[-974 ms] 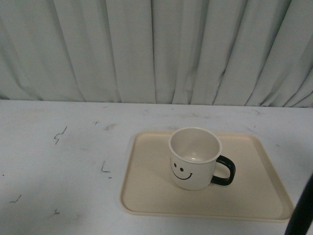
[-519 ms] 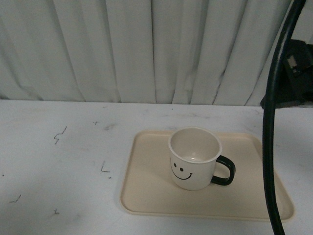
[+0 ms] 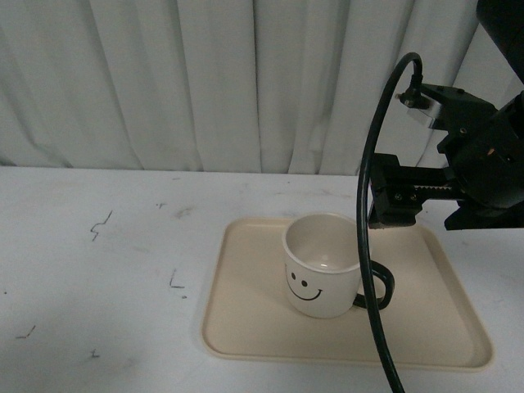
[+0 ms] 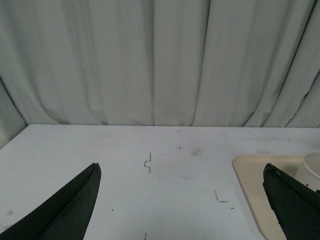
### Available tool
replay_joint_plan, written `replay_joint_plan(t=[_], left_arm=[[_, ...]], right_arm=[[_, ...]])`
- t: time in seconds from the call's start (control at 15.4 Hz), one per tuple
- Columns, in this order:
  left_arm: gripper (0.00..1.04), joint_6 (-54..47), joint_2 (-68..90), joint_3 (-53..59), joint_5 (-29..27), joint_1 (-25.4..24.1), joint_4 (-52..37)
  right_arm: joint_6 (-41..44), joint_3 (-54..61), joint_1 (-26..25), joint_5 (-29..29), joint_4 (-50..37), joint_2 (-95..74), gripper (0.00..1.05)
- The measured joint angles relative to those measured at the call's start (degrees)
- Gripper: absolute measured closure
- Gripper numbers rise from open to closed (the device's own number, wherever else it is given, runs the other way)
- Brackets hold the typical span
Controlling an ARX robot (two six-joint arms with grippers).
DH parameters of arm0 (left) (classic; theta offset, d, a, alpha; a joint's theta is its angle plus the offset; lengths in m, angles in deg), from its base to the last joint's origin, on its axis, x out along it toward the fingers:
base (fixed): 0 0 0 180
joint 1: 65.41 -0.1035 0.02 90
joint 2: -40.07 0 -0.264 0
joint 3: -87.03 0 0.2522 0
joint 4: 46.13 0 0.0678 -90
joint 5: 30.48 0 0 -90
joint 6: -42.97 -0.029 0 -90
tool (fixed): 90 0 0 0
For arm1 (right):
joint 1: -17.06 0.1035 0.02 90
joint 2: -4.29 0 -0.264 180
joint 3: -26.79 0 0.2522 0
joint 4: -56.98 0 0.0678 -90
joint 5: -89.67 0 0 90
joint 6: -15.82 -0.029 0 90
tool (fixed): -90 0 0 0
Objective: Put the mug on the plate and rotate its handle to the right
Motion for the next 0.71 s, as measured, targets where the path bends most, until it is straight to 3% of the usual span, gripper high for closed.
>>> replay_joint_plan(t=[0.71], left_arm=[[0.07, 0.0, 0.0, 0.0, 0.0, 0.0, 0.0]], right_arm=[[-2.1, -4.8, 2.6, 3.0, -1.6, -6.5, 0.06]])
